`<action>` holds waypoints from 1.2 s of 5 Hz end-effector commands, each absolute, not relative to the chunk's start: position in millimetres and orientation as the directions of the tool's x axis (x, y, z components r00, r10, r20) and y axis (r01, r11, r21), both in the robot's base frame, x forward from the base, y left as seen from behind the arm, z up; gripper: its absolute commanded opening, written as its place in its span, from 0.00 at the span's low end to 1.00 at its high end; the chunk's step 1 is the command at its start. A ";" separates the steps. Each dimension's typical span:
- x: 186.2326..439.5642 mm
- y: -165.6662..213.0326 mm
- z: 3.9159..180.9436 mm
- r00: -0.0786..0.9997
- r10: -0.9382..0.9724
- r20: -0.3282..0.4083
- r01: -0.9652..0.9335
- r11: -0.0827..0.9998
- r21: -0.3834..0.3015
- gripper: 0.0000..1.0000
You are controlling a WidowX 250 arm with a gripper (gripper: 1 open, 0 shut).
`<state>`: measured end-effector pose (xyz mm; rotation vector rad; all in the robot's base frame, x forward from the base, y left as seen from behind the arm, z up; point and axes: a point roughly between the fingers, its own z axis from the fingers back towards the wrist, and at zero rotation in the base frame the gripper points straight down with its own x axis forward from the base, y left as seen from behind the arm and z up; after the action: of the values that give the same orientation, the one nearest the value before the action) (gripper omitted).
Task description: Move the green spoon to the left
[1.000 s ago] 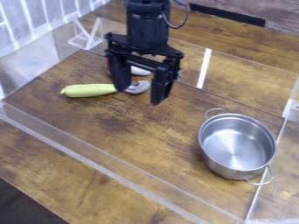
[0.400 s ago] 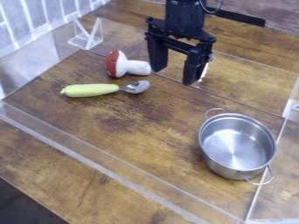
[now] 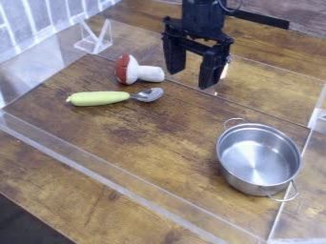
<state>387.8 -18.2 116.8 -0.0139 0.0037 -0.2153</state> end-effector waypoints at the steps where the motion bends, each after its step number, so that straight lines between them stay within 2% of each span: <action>1: 396.3 -8.1 138.0 0.981 -0.182 0.063 0.183 0.983 -0.005 1.00; 4: 401.2 20.9 154.9 0.997 -0.024 0.067 0.025 1.000 -0.016 1.00; 6: 399.2 41.8 139.5 0.999 -0.040 0.031 0.040 0.999 -0.014 1.00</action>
<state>395.7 33.3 121.2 -0.0277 0.0260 -0.0538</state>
